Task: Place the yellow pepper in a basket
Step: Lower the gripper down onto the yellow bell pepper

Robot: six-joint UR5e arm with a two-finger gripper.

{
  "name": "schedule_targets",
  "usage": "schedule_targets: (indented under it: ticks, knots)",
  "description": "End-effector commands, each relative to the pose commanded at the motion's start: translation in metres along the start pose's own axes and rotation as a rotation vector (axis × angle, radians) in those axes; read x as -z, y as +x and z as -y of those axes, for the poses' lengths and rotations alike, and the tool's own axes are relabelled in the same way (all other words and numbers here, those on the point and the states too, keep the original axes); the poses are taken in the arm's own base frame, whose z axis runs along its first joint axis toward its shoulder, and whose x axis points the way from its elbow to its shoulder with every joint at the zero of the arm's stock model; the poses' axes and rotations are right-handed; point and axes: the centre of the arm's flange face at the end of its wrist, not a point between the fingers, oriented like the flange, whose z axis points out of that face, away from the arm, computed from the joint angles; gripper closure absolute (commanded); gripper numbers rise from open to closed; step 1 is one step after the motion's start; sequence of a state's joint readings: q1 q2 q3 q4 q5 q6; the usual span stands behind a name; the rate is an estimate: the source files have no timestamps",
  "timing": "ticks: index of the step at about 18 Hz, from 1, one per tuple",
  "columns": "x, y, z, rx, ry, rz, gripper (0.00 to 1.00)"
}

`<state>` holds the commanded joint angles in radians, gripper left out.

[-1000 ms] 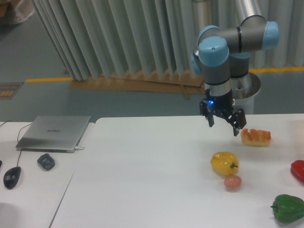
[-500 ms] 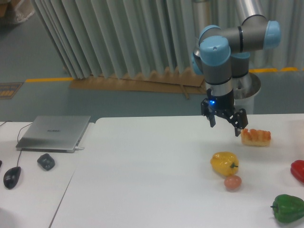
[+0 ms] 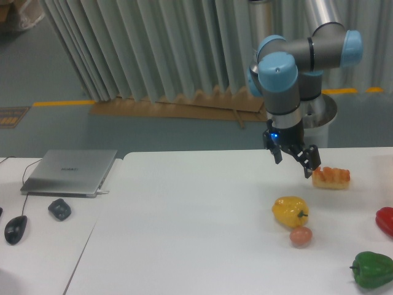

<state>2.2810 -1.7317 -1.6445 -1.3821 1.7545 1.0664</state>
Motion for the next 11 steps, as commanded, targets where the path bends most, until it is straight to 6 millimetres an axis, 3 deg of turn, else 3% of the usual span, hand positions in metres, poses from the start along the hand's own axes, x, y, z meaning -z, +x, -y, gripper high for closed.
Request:
schedule_targets:
  ticks: [2, 5, 7, 11]
  knots:
    - [-0.006, -0.006, 0.003, -0.174, -0.023, -0.005, 0.00]
    - [-0.004, -0.013, 0.003, -0.263, -0.035, -0.037, 0.00]
    - [-0.004, -0.022, -0.006, -0.470, -0.026, -0.047, 0.00]
    - [-0.013, -0.024, -0.001, -0.505, -0.032, -0.058, 0.00]
